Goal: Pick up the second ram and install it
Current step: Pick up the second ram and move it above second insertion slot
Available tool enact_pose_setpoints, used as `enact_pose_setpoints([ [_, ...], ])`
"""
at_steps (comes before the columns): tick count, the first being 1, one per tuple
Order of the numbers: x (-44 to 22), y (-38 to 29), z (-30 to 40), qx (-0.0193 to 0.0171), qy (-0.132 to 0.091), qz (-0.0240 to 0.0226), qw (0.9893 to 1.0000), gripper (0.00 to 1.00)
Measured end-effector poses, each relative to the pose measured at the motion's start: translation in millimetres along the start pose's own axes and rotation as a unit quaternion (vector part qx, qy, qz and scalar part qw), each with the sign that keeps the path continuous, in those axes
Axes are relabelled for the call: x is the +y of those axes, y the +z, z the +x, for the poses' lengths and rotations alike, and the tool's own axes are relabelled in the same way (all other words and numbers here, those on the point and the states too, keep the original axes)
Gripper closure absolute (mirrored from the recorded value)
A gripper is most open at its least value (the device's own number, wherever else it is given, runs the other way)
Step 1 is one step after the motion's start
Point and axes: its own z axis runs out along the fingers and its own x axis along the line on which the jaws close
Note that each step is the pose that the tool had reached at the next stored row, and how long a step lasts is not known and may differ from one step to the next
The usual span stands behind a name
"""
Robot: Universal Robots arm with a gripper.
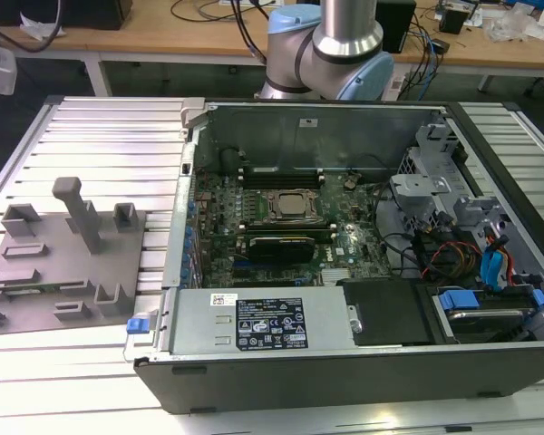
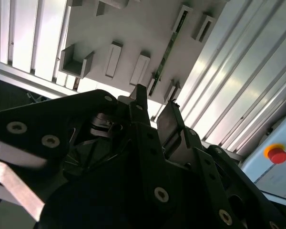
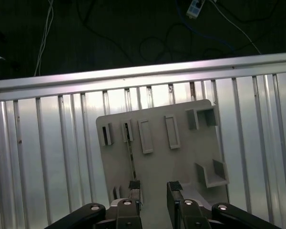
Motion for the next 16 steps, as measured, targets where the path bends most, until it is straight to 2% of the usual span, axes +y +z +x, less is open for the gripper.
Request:
enact_pose_setpoints([
  [5,-0.3,7.1,0.1,0.0000,0.000,0.0000,1.0000,0.64],
  [16,-0.8,17.9,0.4,0.0000,0.000,0.0000,1.0000,0.64],
])
